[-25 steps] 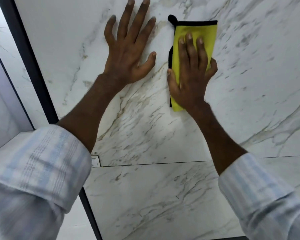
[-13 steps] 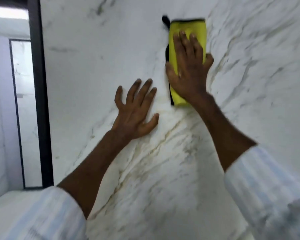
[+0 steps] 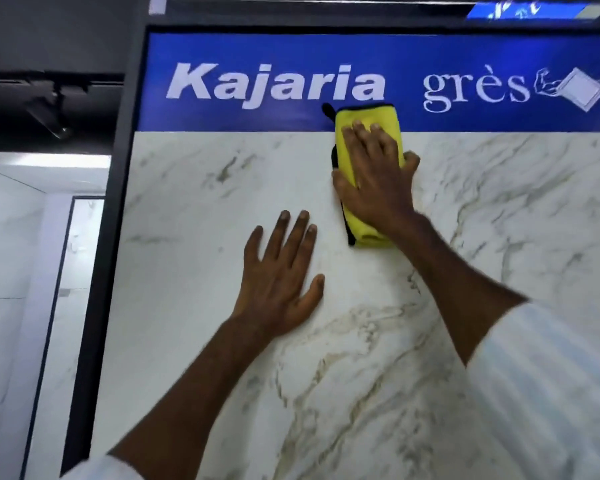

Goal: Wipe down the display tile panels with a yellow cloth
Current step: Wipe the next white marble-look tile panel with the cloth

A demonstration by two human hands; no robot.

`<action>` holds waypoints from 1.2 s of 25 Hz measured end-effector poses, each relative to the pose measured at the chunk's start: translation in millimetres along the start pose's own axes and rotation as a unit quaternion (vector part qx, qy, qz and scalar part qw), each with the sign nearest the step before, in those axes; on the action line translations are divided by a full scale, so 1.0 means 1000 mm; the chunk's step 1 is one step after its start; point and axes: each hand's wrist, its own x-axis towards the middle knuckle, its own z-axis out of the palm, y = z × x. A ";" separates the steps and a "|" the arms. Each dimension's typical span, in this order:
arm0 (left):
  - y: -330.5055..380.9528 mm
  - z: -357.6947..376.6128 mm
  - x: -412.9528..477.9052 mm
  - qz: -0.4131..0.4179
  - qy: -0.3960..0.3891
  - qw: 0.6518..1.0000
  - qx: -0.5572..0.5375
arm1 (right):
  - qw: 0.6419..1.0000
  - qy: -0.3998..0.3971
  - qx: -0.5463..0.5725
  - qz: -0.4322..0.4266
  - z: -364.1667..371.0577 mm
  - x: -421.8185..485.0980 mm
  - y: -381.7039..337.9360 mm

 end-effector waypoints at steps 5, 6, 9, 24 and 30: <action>-0.001 -0.001 -0.003 0.001 -0.001 1.000 -0.004 | 1.000 0.027 -0.015 -0.005 0.007 -0.013 -0.012; -0.001 -0.001 -0.002 0.001 -0.007 1.000 -0.001 | 0.998 0.050 -0.018 -0.019 0.011 -0.041 -0.020; -0.004 -0.007 0.001 0.005 -0.026 0.999 -0.036 | 0.996 0.060 -0.015 -0.066 0.021 -0.098 -0.036; -0.063 -0.033 -0.117 -0.004 -0.050 0.998 -0.034 | 0.996 0.057 -0.005 -0.068 0.033 -0.133 -0.113; -0.064 -0.029 -0.118 -0.007 -0.034 0.997 -0.069 | 0.997 0.036 -0.059 -0.037 0.031 -0.094 -0.130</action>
